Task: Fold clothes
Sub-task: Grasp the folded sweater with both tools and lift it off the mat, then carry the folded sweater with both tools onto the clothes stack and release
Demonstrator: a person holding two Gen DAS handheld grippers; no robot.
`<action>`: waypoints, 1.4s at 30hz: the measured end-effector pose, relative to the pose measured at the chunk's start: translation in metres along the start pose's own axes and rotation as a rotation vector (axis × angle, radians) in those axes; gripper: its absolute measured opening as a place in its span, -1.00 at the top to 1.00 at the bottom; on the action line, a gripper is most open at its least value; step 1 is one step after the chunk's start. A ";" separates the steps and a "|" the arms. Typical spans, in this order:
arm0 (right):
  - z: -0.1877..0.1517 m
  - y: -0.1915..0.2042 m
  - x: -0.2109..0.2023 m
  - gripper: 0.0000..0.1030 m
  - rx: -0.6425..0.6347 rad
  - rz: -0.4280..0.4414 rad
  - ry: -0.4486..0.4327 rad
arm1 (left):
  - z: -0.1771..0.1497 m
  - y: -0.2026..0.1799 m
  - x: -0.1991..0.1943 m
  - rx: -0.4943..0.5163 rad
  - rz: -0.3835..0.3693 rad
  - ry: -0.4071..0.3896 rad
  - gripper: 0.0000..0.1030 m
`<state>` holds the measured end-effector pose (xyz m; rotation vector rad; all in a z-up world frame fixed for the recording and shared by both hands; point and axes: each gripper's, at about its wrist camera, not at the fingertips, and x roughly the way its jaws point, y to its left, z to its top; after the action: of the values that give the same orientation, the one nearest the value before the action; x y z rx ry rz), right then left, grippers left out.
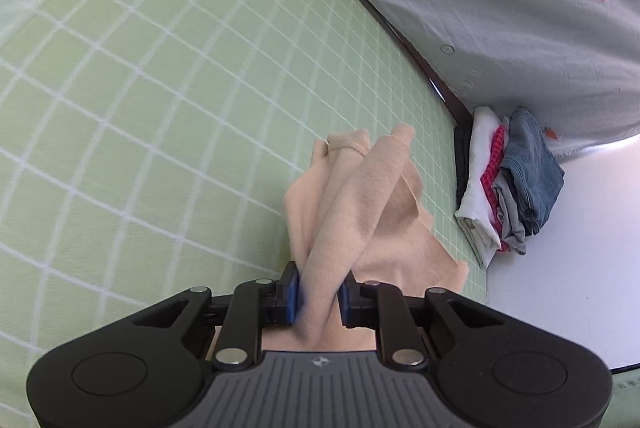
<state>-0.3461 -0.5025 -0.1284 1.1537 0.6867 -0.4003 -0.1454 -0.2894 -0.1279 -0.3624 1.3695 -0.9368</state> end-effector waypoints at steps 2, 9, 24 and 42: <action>0.017 -0.021 -0.012 0.60 -0.004 0.009 -0.018 | -0.007 -0.023 0.020 0.021 -0.005 -0.004 0.61; 0.098 -0.119 -0.085 0.60 -0.022 -0.009 -0.070 | -0.066 -0.130 0.114 0.063 -0.048 0.016 0.62; 0.263 -0.204 -0.248 0.60 -0.189 0.001 -0.406 | -0.063 -0.337 0.230 0.171 -0.281 0.033 0.63; 0.513 -0.116 -0.189 -0.07 -0.493 -0.269 -0.739 | 0.146 -0.498 0.342 0.509 0.023 -0.361 0.22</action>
<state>-0.4088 -1.0318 0.0405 0.3851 0.2540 -0.7827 -0.2112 -0.8863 0.0302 -0.1156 0.7706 -1.1009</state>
